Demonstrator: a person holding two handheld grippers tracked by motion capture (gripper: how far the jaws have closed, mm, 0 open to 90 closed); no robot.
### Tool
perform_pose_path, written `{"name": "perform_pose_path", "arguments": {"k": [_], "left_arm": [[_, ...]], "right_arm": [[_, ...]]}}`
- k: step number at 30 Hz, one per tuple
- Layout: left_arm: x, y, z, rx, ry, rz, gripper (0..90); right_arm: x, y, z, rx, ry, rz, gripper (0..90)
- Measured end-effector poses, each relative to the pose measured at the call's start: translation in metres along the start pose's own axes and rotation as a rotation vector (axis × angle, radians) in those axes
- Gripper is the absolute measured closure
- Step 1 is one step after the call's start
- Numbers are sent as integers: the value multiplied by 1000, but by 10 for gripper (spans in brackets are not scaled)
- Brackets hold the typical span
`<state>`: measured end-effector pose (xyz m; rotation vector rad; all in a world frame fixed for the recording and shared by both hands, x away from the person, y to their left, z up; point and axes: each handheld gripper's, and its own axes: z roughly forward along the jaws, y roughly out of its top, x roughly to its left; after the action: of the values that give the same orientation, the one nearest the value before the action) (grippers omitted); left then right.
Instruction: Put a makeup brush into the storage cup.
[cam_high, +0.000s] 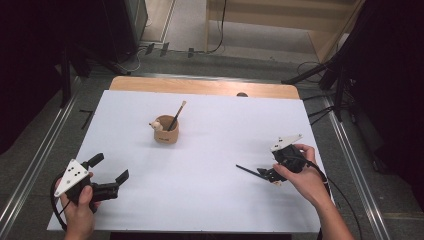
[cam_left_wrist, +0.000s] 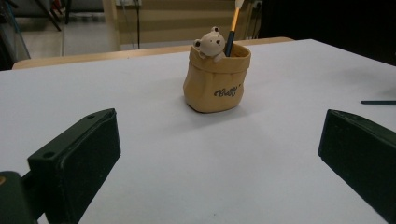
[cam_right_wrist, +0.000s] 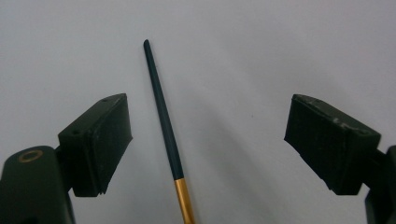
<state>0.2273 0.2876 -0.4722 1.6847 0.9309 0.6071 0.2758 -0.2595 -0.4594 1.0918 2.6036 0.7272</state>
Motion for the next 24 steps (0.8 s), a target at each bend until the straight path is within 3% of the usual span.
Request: {"name": "perform_pose_path", "arguments": {"k": [3, 9, 24], "left_arm": [[0, 0, 0, 0, 3, 1, 0], [1, 0, -1, -5, 1, 4, 0], [-1, 0, 0, -1, 0, 8, 0]], "right_arm": [[2, 2, 5, 42, 13, -29, 153], [3, 4, 9, 99, 9, -44, 158], [6, 4, 22, 255, 62, -81, 179]]}}
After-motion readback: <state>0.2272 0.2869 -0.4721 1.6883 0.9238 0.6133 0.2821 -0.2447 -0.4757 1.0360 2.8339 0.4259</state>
